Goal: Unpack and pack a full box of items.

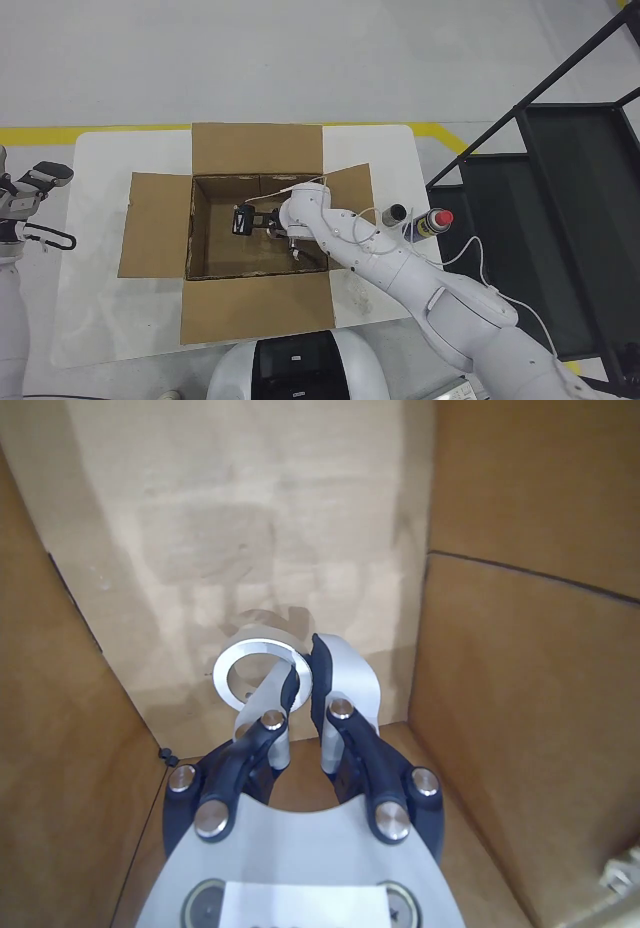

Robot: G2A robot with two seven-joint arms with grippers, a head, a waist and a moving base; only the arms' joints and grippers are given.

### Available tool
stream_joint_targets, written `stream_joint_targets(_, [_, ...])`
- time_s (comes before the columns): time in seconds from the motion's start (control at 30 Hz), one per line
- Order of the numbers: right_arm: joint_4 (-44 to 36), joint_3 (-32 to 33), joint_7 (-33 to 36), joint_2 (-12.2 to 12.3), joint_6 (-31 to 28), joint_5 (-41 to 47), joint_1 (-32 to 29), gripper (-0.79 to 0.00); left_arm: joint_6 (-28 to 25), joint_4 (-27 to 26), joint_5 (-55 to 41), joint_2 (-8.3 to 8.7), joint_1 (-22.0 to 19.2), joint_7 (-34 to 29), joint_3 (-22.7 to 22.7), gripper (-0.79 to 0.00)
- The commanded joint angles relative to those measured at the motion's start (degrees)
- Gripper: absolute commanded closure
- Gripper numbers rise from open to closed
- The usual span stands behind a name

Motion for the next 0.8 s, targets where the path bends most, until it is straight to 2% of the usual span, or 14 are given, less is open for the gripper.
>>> stream_joint_targets(0.0, [-2.84, 1.68, -0.69, 0.93, -0.05, -0.87, -1.32, 0.000, 0.00, 0.00, 0.00, 0.00, 0.00, 0.00, 0.00, -0.785])
stream_joint_targets(0.13, [-7.75, 4.69, -1.09, 2.58, -0.64, -2.63, -3.96, 0.000, 0.00, 0.00, 0.00, 0.00, 0.00, 0.00, 0.00, -0.785])
stream_joint_targets(0.77, [-7.75, 4.69, -1.09, 2.58, -0.64, -2.63, -3.96, 0.000, 0.00, 0.00, 0.00, 0.00, 0.00, 0.00, 0.00, -0.785])
